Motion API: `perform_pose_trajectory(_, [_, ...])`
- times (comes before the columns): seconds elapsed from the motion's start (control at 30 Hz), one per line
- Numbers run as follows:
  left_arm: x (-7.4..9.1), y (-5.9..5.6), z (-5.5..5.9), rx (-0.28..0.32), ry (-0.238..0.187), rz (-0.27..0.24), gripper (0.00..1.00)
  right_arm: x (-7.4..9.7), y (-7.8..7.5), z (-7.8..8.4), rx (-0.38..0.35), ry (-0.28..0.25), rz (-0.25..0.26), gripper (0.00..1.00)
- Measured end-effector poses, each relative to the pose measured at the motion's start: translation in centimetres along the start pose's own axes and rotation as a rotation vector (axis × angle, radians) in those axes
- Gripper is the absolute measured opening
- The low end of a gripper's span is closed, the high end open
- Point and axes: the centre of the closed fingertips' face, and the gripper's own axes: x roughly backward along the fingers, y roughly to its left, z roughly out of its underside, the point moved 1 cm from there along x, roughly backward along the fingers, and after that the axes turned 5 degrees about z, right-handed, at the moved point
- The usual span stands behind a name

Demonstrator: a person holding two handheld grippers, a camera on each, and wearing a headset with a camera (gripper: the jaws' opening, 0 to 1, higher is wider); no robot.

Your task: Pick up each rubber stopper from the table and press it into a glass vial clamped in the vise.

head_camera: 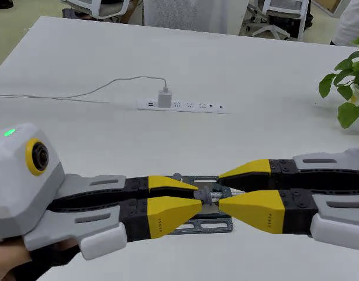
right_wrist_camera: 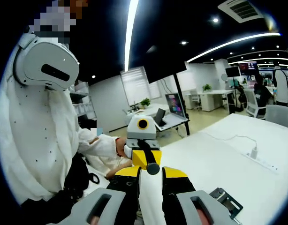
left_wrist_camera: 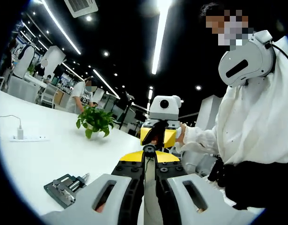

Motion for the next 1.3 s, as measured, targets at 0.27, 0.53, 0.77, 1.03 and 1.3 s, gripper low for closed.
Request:
perform_pose_trajectory(0.27, [-0.5, -1.0, -0.5, -0.001, 0.0, 0.043, 0.03, -0.1, 0.7, 0.0, 0.008, 0.004, -0.028, 0.11])
perform_pose_trajectory(0.53, [-0.6, -1.3, -0.6, -0.002, 0.005, 0.06, 0.03, 0.0, 1.0, -0.2, 0.014, -0.001, -0.044, 0.08])
perform_pose_trajectory(0.77, [-0.6, -1.4, -0.6, 0.0, 0.005, 0.065, 0.03, -0.1, 1.2, -0.4, 0.014, -0.009, -0.053, 0.07])
perform_pose_trajectory(1.03, [-0.5, -1.5, -0.5, 0.009, 0.001, 0.073, 0.03, -0.1, 1.3, -0.4, 0.026, -0.003, -0.064, 0.07])
perform_pose_trajectory(1.3, [-0.5, -1.7, -0.5, 0.023, -0.004, 0.095, 0.03, -0.1, 1.6, -0.4, 0.027, -0.002, -0.084, 0.07])
